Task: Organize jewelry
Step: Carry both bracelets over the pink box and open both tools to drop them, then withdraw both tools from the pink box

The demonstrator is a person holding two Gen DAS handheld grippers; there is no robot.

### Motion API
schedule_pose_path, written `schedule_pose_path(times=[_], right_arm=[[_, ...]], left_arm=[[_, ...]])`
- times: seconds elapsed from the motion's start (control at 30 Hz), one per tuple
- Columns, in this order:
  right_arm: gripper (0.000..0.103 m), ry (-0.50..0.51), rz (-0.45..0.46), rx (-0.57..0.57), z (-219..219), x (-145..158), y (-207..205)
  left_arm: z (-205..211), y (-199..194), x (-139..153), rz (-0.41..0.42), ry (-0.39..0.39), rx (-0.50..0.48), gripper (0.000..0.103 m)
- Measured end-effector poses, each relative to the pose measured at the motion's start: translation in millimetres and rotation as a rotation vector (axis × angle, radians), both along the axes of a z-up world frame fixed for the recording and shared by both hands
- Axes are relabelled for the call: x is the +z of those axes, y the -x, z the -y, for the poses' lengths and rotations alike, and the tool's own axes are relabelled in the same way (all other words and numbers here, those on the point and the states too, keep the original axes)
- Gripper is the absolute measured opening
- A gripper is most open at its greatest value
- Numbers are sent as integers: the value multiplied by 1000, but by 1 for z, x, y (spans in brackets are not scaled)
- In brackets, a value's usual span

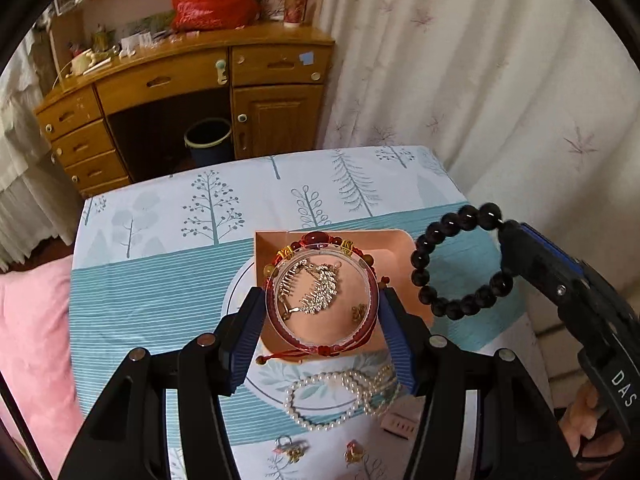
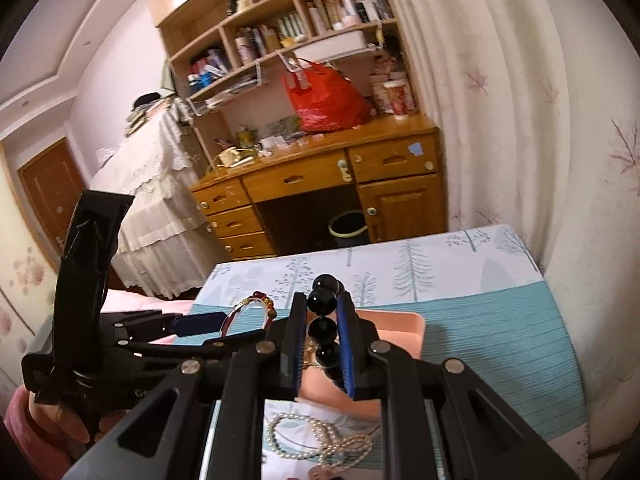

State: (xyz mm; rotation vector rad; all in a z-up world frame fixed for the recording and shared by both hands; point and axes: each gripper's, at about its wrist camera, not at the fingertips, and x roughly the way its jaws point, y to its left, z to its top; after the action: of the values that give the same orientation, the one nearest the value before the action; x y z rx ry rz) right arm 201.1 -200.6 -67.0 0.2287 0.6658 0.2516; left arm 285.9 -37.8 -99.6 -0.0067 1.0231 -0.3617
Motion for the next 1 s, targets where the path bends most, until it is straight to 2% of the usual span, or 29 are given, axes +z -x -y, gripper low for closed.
schedule_pose_path(times=[0.03, 0.13, 0.2, 0.3, 0.6, 0.77, 1.0], right_arm=[[16, 1, -14, -11, 3, -3, -2], [19, -39, -80, -19, 11, -12, -9], [23, -50, -114, -50, 17, -18, -10], [24, -66, -119, -66, 21, -22, -7], [32, -125, -205, -109, 30, -36, -2], [35, -149, -311, -119, 34, -55, 0], [35, -264, -520, -140, 44, -94, 19]], left_arm=[[1, -1, -2, 2, 2, -1, 57], [5, -6, -10, -15, -53, 25, 91], [3, -4, -11, -12, -75, 44, 91], [-4, -5, -14, -38, -57, 58, 91], [-23, -2, -23, -71, -82, 111, 91], [-32, 5, -35, -68, -172, 167, 91], [-46, 31, -64, -97, -282, 160, 91]])
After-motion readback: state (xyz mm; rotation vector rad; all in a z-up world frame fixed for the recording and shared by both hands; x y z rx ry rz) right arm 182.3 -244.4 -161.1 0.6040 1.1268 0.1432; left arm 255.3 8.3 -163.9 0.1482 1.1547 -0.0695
